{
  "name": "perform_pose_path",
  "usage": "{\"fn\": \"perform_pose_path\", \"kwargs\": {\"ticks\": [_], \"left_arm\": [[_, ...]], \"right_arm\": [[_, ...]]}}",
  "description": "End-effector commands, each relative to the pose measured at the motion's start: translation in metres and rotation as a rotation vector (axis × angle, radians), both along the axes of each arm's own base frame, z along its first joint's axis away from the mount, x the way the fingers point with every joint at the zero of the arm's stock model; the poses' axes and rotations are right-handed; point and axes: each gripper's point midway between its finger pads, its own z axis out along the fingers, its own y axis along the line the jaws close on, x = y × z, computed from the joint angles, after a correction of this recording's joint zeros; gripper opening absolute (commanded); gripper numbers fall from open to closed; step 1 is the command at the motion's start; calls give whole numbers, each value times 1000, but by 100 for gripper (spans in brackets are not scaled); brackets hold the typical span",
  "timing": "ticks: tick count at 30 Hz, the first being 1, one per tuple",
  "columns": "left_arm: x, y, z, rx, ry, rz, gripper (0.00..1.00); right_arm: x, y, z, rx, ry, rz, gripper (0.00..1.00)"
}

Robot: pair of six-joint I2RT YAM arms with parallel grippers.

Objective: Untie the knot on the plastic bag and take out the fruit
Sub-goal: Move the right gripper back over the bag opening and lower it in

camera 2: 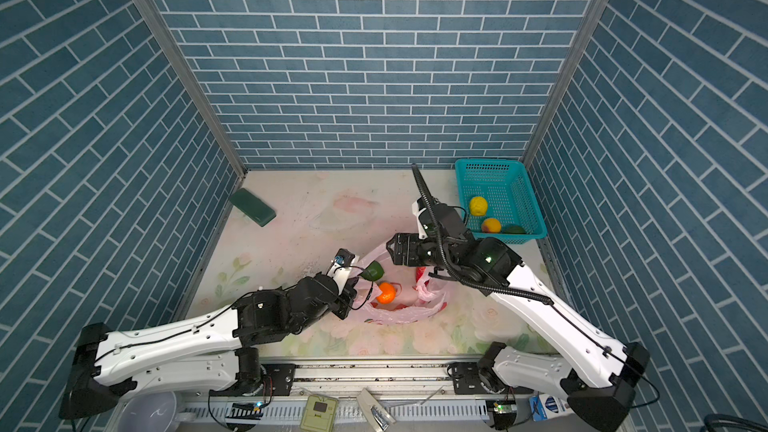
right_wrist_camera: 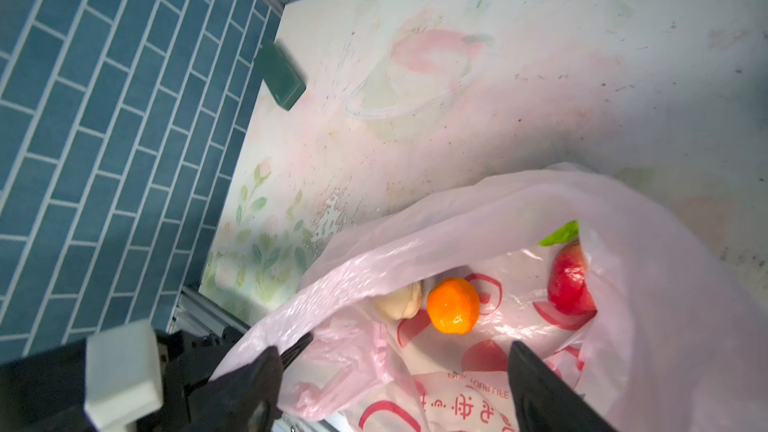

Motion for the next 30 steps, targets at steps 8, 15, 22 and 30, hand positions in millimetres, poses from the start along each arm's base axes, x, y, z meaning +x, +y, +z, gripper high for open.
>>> {"fn": "perform_pose_path", "kwargs": {"ticks": [8,15,22,30], "left_arm": [[2,7,6,-18,-1,23,0],[5,4,12,-37,-2,25,0],[9,-3,20,-65,-4,23,0],[11,-6,32,-86,-11,11,0]], "right_arm": [[-12,7,-51,-147,0,-21,78],[-22,3,-104,-268,-61,8,75],[-33,-1,-154,-359,-40,40,72],[-39,1,-182,-408,9,66,71]]}}
